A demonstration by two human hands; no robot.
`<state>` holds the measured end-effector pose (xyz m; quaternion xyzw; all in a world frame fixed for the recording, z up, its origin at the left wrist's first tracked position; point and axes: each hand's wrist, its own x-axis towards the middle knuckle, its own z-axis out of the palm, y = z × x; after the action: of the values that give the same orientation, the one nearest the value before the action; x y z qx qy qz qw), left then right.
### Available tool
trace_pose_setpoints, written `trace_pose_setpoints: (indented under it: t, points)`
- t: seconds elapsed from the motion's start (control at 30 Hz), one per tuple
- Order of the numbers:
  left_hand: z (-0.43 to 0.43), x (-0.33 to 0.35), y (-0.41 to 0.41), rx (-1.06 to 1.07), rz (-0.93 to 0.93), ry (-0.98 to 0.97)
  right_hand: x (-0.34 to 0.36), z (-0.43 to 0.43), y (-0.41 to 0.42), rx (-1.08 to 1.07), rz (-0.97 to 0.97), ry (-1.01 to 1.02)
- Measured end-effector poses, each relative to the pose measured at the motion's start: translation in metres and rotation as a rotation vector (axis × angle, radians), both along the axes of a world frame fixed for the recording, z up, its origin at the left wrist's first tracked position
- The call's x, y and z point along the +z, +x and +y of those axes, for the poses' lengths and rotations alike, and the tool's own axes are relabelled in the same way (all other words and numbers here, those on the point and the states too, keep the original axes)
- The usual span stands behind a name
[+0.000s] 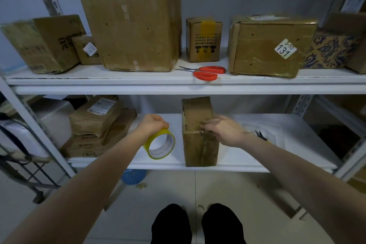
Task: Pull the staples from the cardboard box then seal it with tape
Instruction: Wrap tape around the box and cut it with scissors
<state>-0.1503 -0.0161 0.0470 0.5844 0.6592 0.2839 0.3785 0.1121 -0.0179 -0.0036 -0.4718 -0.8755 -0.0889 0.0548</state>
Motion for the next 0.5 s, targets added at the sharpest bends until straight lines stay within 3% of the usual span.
trace_pose_setpoints:
  t: [0.1,0.27,0.37,0.5]
  points:
    - [0.000,-0.004,0.006,-0.020,0.010,0.015,0.002,0.000,0.013,-0.154,-0.011,0.013]
    - [0.002,-0.012,0.024,-0.061,0.016,0.010,0.002,-0.019,-0.028,-0.339,0.219,0.052]
    - [0.005,-0.015,0.033,-0.060,0.005,0.018,-0.001,-0.018,-0.059,-0.476,0.180,-0.037]
    - [0.006,-0.020,0.038,-0.064,0.003,0.024,-0.009,-0.012,-0.074,-0.477,0.129,0.035]
